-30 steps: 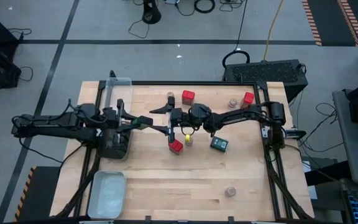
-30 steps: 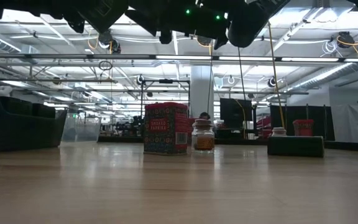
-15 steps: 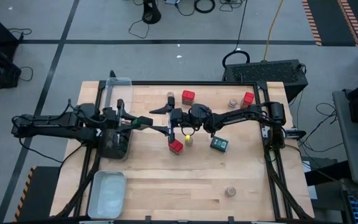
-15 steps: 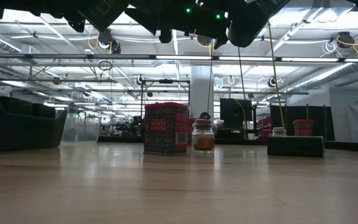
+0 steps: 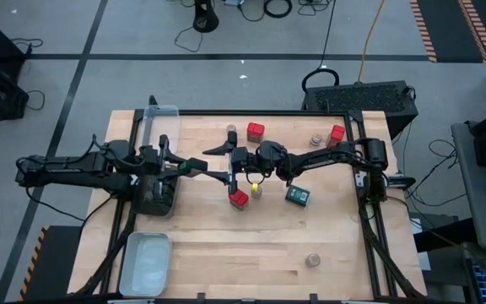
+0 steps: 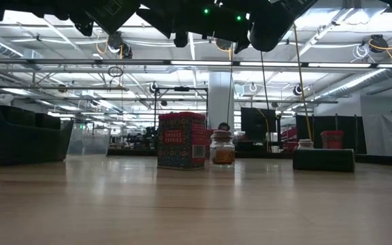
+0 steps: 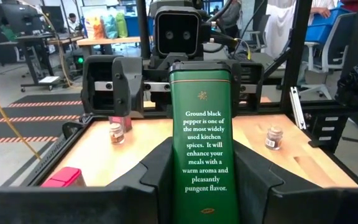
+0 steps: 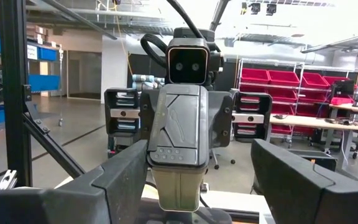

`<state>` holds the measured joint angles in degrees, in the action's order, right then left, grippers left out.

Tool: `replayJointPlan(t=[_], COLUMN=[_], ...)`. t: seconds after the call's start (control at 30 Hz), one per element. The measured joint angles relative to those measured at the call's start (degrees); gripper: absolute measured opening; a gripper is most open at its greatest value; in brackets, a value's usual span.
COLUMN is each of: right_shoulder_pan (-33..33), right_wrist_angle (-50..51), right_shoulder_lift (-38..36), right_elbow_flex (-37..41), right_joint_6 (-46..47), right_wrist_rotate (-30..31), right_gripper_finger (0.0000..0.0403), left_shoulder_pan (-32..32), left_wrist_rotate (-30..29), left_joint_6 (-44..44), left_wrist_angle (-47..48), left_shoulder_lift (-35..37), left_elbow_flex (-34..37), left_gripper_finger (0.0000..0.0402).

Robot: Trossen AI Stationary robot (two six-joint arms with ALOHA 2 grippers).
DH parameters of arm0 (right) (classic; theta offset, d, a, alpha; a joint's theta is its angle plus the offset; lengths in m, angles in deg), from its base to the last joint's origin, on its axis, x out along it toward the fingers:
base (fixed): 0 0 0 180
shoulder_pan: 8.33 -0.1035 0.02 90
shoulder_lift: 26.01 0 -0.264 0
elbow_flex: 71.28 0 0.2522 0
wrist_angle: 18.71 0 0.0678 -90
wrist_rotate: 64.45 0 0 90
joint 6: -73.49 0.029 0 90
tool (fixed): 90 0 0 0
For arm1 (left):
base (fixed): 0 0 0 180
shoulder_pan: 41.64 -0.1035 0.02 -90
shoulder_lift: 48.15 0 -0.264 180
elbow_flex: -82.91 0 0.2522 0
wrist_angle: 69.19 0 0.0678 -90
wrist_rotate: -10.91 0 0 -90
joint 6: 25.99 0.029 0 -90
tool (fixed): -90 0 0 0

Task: Sort spices by type
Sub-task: Put the black seasoning can into the black bin

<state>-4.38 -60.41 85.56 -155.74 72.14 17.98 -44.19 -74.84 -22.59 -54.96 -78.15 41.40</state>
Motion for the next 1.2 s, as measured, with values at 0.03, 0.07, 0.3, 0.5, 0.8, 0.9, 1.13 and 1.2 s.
replayJointPlan(t=[0.03, 0.07, 0.3, 0.5, 0.8, 0.9, 1.13, 1.2], right_shoulder_pan=[0.0, 0.0, 0.0, -0.3, -1.0, -0.9, -0.9, -0.9], right_wrist_angle=[0.0, 0.0, 0.0, -0.2, -1.4, 0.0, 0.6, 0.6], right_shoulder_lift=[0.0, 0.0, 0.0, 0.0, 0.0, 0.0, 0.0, 0.0], right_elbow_flex=[0.0, 0.0, 0.0, 0.0, -0.1, -0.1, -0.1, -0.1], right_joint_6=[0.0, 0.0, -0.7, -1.5, -2.8, -3.0, -3.9, -3.9], right_wrist_rotate=[0.0, 0.0, 0.0, 0.2, 0.2, 0.2, 0.2, 0.2], right_gripper_finger=[0.0267, 0.0267, 0.0267, 0.0267, 0.0259, 0.0249, 0.0232, 0.0227], left_shoulder_pan=[0.0, 0.0, 0.0, 0.0, 0.0, 0.0, 0.0, 0.0], left_wrist_rotate=[0.0, 0.0, 0.0, 0.2, 0.2, 0.2, 0.2, 0.2], left_joint_6=[0.0, 0.0, 0.0, 0.0, -0.1, 0.0, 0.0, 0.0], left_wrist_angle=[0.0, 0.0, 0.0, -0.8, -6.0, -6.9, -9.1, -8.8], left_shoulder_lift=[0.0, 0.0, 0.0, -2.0, -5.2, -5.2, -5.2, -5.2], left_elbow_flex=[0.0, 0.0, 0.0, 0.1, 0.8, 0.8, 0.8, 0.8], left_gripper_finger=[0.0123, 0.0123, 0.0123, 0.0123, 0.0123, 0.0123, 0.0123, 0.0123])
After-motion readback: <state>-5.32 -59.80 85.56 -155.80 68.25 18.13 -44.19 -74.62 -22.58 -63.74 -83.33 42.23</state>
